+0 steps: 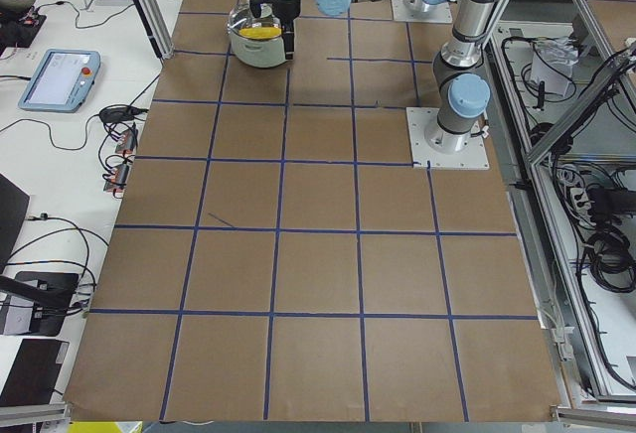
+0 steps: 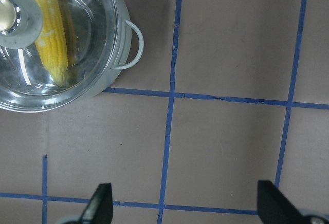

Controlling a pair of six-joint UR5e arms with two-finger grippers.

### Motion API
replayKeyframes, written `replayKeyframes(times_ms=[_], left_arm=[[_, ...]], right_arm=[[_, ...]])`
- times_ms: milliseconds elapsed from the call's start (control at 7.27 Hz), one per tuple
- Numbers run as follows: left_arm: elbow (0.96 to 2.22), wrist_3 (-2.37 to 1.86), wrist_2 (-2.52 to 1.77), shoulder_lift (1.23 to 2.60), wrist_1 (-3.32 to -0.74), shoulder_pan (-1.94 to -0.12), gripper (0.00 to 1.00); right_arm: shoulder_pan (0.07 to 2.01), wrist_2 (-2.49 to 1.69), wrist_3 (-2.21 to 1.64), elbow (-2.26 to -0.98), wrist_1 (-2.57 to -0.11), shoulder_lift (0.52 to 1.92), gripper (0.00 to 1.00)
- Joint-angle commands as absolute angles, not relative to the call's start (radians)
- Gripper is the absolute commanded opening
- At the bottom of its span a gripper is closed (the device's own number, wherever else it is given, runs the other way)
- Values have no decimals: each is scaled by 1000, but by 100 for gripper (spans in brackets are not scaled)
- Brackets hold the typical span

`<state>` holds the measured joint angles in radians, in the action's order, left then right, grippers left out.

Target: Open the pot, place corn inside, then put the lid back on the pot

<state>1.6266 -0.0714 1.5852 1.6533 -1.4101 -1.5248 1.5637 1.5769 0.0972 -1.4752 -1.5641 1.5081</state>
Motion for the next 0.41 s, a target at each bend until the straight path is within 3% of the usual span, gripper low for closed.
replayKeyframes(times_ms=[0,275], left_arm=[[1617,-72,1575,1652,-1410,-1525,100],[1618,-74,1571,1652,-1407,-1525,100]], right_arm=[[1565,1574,91,-1474,-1565,1506,100],[1566,1568,91,-1473,-1565,1487,100]])
